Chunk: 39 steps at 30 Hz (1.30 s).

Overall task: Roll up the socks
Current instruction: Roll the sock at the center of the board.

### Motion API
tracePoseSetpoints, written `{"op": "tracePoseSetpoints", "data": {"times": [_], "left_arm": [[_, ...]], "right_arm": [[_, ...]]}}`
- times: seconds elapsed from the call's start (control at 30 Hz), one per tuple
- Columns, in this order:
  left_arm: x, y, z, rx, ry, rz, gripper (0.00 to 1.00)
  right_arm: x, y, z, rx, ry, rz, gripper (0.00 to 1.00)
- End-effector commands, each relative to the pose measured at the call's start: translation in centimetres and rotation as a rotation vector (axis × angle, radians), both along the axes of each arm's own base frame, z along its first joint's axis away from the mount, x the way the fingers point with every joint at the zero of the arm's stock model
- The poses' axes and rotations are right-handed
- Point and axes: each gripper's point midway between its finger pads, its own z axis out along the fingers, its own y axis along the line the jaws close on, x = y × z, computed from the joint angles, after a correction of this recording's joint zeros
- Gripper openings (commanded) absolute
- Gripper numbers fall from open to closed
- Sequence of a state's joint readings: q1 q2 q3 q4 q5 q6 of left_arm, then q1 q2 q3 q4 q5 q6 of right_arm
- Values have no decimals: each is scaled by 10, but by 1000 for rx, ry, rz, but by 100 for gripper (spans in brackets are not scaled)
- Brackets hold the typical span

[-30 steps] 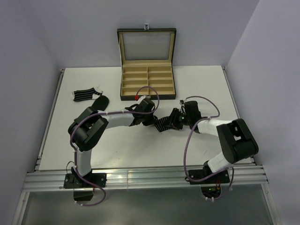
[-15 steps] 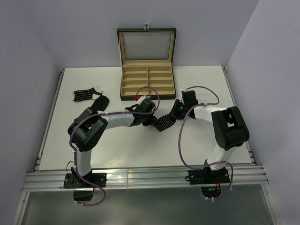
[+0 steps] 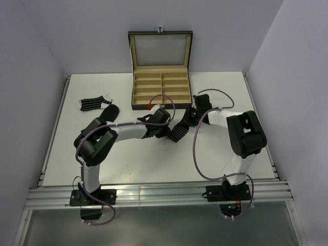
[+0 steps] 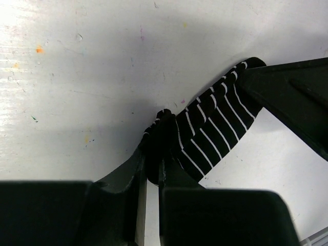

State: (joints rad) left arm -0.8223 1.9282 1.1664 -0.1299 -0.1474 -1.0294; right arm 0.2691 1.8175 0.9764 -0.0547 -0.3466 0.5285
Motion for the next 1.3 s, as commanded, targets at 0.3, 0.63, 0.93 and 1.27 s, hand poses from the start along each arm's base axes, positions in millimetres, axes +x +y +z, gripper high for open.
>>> {"op": "tracePoseSetpoints", "data": {"times": [0.3,0.63,0.93,1.27], "left_arm": [[-17,25,-20,137,59,-6,8],[-16,23,-18,128,49,-10,8],[-16,21,0,74,-9,-26,9],[-12,23,19,31,-105,-5,9]], "right_arm": [[-41,5,46,-75,-167,42,33],[-31,43,27,-10,-121,142,32],[-22,42,-13,-44,-50,98,30],[-17,29,-24,-118,4,56,29]]}}
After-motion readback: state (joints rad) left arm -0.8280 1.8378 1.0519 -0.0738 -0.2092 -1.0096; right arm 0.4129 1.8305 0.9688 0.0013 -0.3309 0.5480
